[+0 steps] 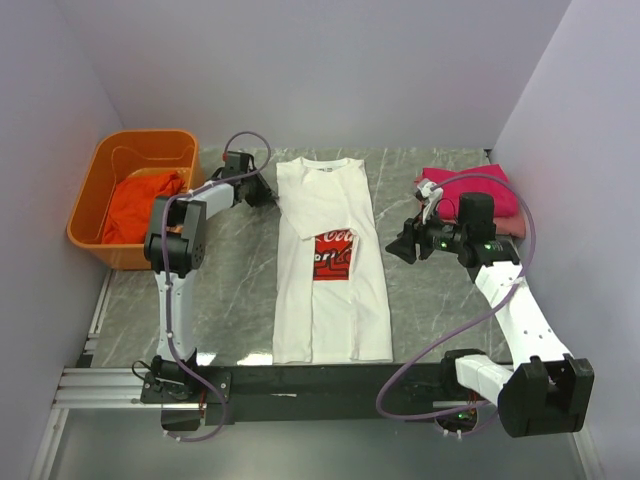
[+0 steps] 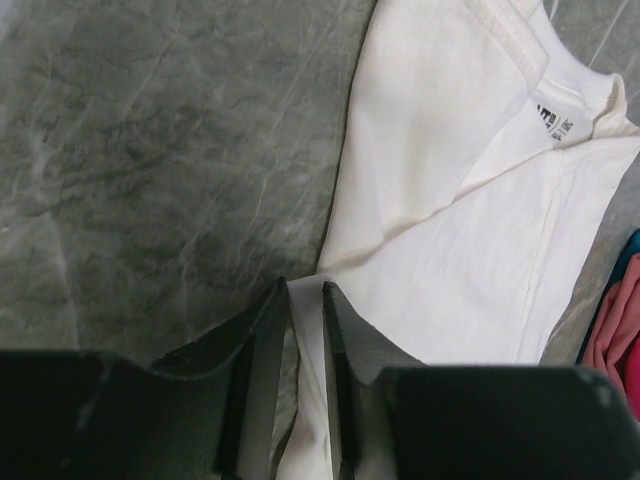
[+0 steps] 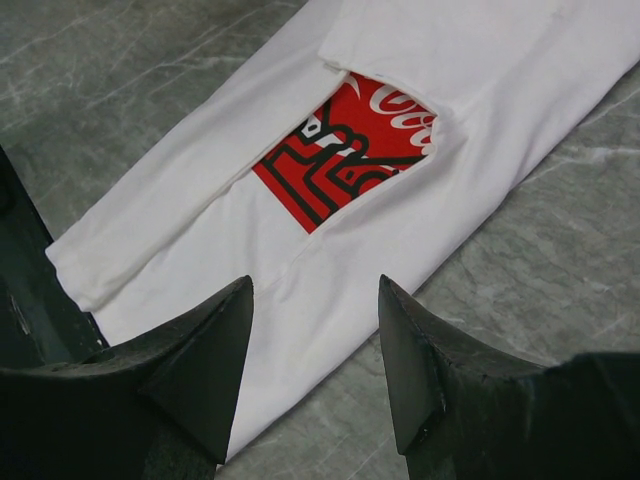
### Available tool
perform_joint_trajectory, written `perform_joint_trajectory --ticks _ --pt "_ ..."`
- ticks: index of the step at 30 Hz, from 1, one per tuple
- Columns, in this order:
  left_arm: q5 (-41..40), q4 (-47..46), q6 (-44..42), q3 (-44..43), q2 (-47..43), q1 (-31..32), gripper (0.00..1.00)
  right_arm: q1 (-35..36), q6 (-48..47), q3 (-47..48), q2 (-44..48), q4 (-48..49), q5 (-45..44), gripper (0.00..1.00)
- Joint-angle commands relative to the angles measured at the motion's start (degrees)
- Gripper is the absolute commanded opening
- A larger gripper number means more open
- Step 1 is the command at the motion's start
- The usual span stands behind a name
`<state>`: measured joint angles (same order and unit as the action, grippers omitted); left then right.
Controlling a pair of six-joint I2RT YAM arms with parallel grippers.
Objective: Fold and stack the t-shirts
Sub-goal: Fold the tshirt
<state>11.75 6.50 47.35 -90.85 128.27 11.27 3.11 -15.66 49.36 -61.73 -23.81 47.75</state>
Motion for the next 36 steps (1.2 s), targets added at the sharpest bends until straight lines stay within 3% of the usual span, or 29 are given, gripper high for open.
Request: perform_joint_trajectory --ticks 1,8,18,36 --pt "1.17 1.32 0.11 -1.7 1.99 -0.02 0.25 -0.21 -0.42 -0.06 1.0 0.61 1.39 0.6" --pt "1.18 -0.26 -0.68 -1.44 0.5 -0.02 0.01 -0.21 -0.86 0.21 0.48 0.08 1.91 0.6" --pt "1.17 -4.21 -2.79 1.02 -6.45 0.16 0.01 -0.21 -1.39 0.47 -0.49 -0.62 2.26 0.6" --pt "1.7 -3.87 -5.25 -3.28 -5.22 4.99 0.0 -0.3 -2.0 0.82 -1.11 -1.59 2.44 0.6"
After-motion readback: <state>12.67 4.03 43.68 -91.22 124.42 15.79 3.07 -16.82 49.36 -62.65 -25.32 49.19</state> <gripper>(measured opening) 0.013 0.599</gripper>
